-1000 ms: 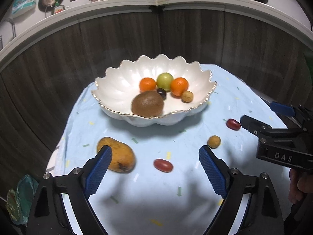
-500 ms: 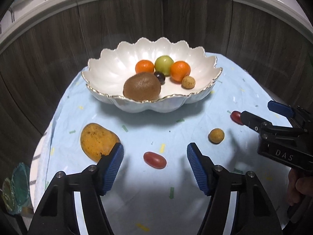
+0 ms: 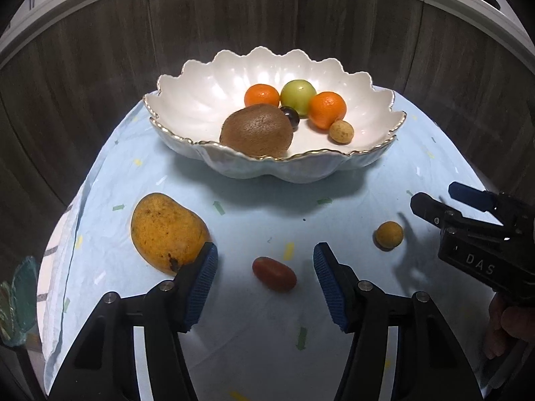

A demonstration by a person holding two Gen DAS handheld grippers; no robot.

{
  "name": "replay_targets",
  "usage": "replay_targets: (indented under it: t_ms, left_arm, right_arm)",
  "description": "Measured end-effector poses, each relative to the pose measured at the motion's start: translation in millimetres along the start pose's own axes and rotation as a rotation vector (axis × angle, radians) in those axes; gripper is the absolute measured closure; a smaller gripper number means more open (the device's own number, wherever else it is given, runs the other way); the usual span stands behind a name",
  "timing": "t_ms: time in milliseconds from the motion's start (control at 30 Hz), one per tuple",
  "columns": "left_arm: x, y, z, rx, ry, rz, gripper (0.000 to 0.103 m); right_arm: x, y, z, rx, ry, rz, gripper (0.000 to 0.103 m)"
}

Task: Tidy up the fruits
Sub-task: 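Move both open tools back toward the red dates on the cloth, then grasp a red date with the left tool while the right tool grasps another red date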

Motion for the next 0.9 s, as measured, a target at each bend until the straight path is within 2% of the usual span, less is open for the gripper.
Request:
replay_targets:
  t_ms: [233,467,600,667,800,900]
  left_arm:
    - [-5,-3,6,-0.008,-0.027,-0.012,0.049]
    - [-10,-2,13,-0.014,-0.044,-0.023,0.059]
    - [-11,1,14,-0.021,-0.039,-0.015,0.067]
    - [-12,4,14,-0.028,-0.038,-0.006,0.074]
    - [-14,6,12,-0.031,-0.039,0.005,0.077]
    - [-13,5,12,-0.038,-0.042,-0.004,0.078]
  right_arm:
    - [-8,-1,9,0.010,-0.042,0.008,0.047]
    - [-8,1,11,0.002,-0.053,0.011,0.050]
    - [-8,4,11,-0.014,-0.052,0.020,0.059]
    - [-8,6,10,-0.018,-0.050,0.025,0.065]
    - [-7,3,10,-0.001,-0.049,0.015,0.078]
    - [-7,2,10,0.000,-0.049,0.015,0.079]
Point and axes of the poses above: each gripper's, at about its wrist camera, not at the fingertips, and z roughly the way its jaws point, y to its right, x to its top, the point moved 9 cm from there along z, roughly the way its jaws point, and after that the axes turned 5 degrees about y, right-handed, at the moved point
